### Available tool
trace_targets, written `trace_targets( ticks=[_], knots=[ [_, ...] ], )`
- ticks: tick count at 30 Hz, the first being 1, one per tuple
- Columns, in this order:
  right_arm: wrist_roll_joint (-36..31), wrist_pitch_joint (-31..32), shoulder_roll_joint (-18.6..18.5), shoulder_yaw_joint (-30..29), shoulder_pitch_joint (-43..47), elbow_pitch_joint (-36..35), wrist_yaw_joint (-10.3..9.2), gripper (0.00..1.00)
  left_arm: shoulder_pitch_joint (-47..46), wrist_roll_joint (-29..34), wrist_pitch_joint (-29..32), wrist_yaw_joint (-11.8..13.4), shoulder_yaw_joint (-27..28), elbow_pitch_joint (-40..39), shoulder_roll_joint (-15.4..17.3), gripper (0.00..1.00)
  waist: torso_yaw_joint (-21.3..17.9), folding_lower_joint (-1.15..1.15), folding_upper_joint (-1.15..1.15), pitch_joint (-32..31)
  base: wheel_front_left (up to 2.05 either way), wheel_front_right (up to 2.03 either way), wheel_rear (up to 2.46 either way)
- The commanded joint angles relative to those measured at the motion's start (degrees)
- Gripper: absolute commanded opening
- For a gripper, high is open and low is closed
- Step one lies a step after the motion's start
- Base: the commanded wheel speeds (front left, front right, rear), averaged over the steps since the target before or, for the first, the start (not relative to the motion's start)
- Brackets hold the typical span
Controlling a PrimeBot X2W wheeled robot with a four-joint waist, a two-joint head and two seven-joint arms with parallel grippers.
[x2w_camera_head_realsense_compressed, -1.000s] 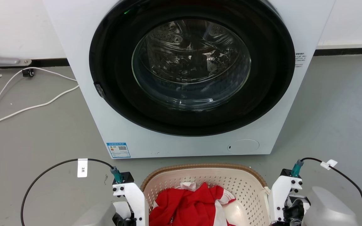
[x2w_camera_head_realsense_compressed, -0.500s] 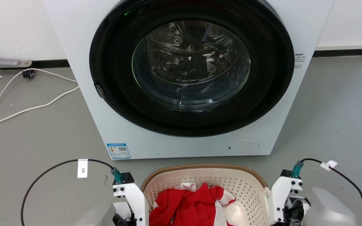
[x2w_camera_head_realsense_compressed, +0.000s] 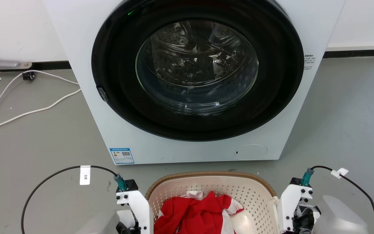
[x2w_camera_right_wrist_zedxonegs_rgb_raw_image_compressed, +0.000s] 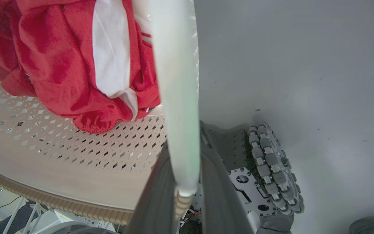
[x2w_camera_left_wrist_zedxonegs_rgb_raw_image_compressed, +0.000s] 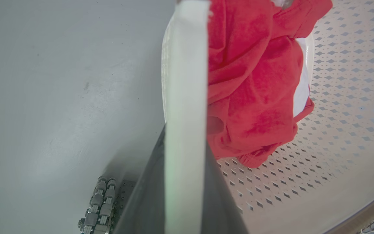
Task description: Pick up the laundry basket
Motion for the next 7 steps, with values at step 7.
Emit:
trace_targets(
  ticks=[7],
  knots=[
    [-0.2, 1.4, 1.5, -1.5, 0.5, -0.4, 0.23, 0.0, -0.5, -0.9, 0.4, -0.8, -0.3, -0.5, -1.3, 0.0, -0.1, 0.0, 0.0, 0.1, 0.0, 0.0, 0.0]
  ],
)
